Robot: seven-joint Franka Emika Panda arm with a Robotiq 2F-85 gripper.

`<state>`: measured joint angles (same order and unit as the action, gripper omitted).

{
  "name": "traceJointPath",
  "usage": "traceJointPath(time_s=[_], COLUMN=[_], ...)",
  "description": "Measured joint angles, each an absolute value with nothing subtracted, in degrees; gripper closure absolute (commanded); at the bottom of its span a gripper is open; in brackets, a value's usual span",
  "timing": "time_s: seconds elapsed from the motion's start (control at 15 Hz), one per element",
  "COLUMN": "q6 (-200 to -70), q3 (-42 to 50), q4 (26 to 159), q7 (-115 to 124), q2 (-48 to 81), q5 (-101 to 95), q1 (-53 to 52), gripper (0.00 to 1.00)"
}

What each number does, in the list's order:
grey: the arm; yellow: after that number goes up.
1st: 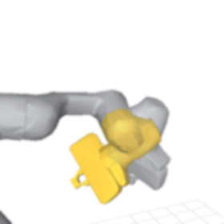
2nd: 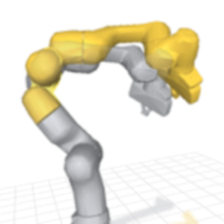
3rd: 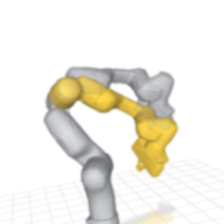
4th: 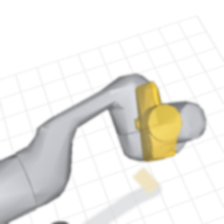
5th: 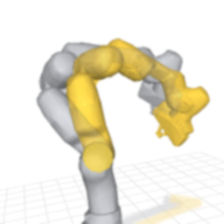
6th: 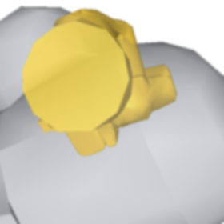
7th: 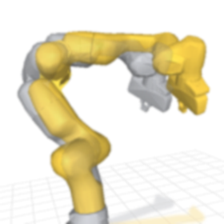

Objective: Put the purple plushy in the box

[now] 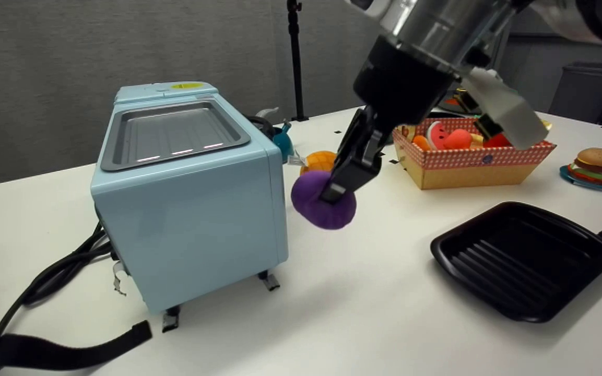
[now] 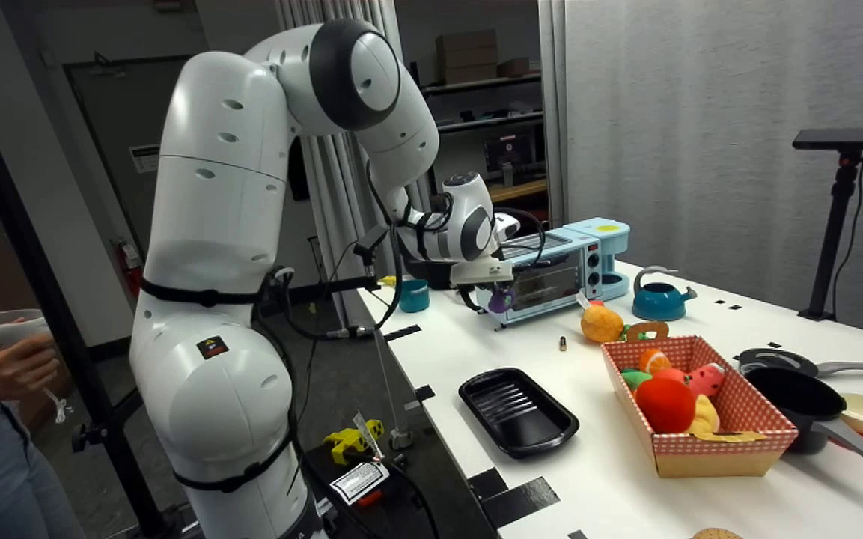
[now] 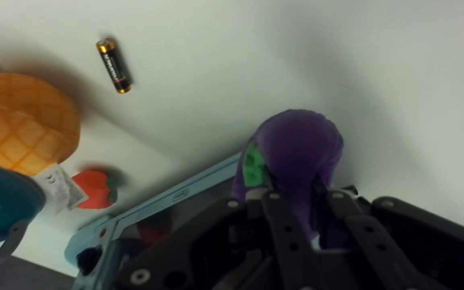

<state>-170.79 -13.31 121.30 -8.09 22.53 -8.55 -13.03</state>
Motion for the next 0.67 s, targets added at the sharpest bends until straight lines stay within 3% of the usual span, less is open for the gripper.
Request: traceJointPath(time_s=[0.67], q6=[-188.5], q3=[-0.4], q4=[134.3], q7=[-0.4], q2=[5.4], q5=[-9.0], q1=[-13.9], gripper=[0.96])
